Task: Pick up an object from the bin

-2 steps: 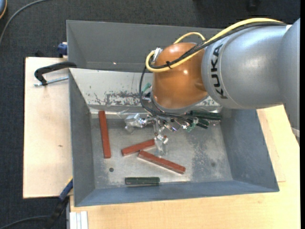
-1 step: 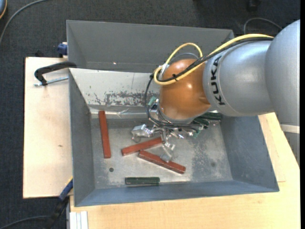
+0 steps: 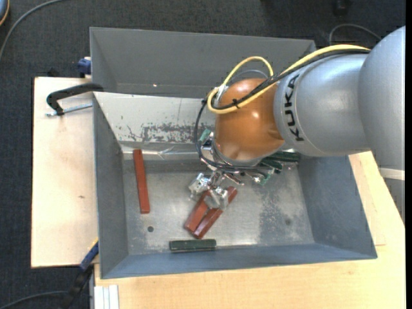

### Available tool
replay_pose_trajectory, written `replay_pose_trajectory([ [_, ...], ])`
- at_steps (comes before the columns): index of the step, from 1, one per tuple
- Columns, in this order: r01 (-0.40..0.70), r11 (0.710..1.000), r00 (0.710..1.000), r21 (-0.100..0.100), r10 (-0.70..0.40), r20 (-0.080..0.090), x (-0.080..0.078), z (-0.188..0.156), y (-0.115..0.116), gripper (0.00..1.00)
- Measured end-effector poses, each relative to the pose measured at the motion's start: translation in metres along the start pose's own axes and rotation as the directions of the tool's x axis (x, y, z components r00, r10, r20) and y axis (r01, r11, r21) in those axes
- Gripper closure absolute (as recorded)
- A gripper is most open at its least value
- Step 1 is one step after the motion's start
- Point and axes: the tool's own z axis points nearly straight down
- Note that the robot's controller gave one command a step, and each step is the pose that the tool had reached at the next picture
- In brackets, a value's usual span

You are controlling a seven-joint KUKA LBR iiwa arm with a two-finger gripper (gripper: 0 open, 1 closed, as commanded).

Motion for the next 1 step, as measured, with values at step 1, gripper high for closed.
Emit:
replay_pose_trajectory([
  [1, 0.034, 0.999, 0.999, 0.01, -0.034, 0.01, 0.002, -0.1438, -0.0202, 1.0],
])
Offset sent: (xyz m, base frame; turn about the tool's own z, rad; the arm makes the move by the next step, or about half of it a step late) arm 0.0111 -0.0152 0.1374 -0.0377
